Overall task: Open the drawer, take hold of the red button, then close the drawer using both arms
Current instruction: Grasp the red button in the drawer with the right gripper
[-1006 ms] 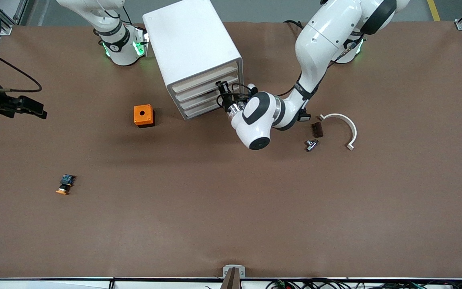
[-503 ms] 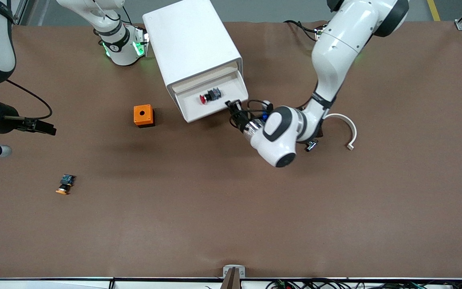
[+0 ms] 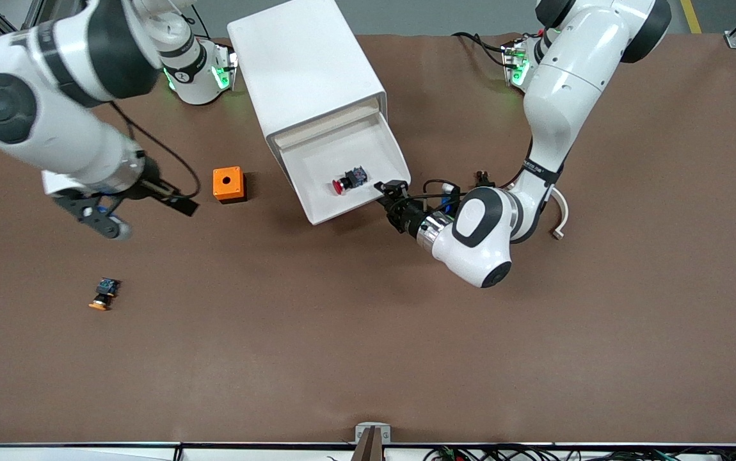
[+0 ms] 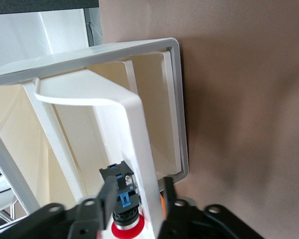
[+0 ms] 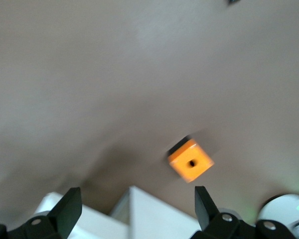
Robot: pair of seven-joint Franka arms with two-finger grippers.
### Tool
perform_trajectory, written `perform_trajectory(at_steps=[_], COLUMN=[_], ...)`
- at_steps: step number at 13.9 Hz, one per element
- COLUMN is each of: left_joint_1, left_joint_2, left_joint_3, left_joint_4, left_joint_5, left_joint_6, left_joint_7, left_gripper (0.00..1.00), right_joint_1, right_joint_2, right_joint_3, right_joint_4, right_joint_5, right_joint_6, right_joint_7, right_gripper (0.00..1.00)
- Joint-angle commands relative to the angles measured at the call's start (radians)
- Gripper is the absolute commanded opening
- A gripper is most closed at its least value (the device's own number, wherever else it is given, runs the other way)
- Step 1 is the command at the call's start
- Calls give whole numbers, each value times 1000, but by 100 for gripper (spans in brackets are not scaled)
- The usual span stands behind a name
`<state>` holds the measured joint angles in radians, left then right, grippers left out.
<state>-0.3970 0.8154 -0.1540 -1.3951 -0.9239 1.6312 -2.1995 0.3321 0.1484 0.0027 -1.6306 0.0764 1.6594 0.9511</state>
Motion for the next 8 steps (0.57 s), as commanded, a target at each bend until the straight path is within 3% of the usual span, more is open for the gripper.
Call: perform_trajectory(at_steps=[1,4,8], left_joint_1=[6,23,24], left_joint_2=[-5,-16,-51], left_joint_3=[10,54,59], left_joint_4=[14,42,93], left_joint_5=[-3,29,267], left_joint_6=[2,-34,-65], left_joint_7=[14,14,14], left_gripper=[100,100,100], right_joint_1=[97,220,382], right_joint_2=[-10,-15,42], right_joint_3=[-13,-13,-15], right_joint_4=[-47,-164,-221], right_joint_5=[28,36,22], right_joint_6=[92,274,436], right_joint_7=[179,357,579], right_gripper=[100,100,100])
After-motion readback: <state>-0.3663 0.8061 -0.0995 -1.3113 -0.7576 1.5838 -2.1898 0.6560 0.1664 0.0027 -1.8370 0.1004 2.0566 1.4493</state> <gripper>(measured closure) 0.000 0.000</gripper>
